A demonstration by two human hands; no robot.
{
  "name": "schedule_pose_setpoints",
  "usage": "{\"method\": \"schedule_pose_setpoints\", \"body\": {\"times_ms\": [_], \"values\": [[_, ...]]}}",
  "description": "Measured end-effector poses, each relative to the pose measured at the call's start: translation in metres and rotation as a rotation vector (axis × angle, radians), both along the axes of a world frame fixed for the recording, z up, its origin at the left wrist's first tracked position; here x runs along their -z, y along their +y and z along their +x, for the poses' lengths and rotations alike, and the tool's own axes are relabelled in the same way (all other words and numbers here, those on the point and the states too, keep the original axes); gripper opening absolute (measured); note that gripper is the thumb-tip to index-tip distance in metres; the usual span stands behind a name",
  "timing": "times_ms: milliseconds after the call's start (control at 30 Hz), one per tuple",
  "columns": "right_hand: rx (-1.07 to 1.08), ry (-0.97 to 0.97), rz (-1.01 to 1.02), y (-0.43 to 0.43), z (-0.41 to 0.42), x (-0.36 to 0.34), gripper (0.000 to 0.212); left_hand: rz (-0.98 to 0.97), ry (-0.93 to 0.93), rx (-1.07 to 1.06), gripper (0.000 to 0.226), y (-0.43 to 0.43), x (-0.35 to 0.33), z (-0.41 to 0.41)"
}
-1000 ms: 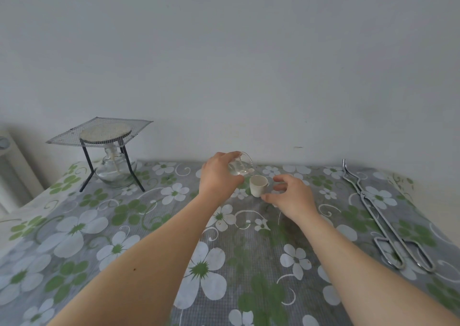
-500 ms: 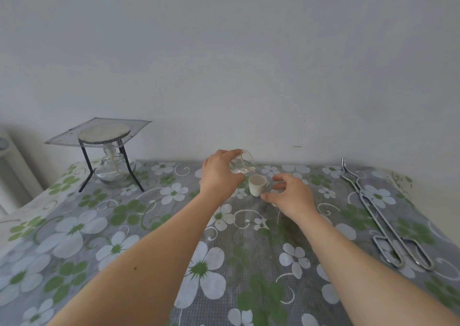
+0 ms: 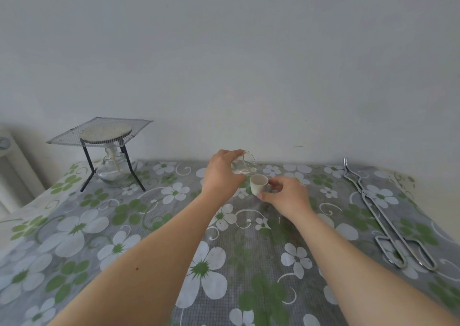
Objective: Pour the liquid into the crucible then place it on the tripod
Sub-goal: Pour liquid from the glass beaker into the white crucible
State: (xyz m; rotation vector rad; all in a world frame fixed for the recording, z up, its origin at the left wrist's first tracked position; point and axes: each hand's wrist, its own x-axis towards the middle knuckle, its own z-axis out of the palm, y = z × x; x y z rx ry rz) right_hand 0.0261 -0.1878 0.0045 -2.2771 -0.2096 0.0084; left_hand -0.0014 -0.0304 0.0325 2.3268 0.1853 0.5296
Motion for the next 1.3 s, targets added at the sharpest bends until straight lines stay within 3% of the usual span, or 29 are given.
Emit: {"method": "schedule_pose_setpoints", "body": {"times_ms": [500, 1300], "values": [[0.031, -0.036, -0.022, 0.012, 0.004, 0.006, 0.039, 0.039, -0.021, 0.005, 0.059, -0.002, 0.0, 0.0], [0.02, -0.031, -0.018, 0.011, 0.005, 0.006, 0.039, 0.097, -0.059, 0.007, 0.057, -0.005, -0.004, -0.001]]}}
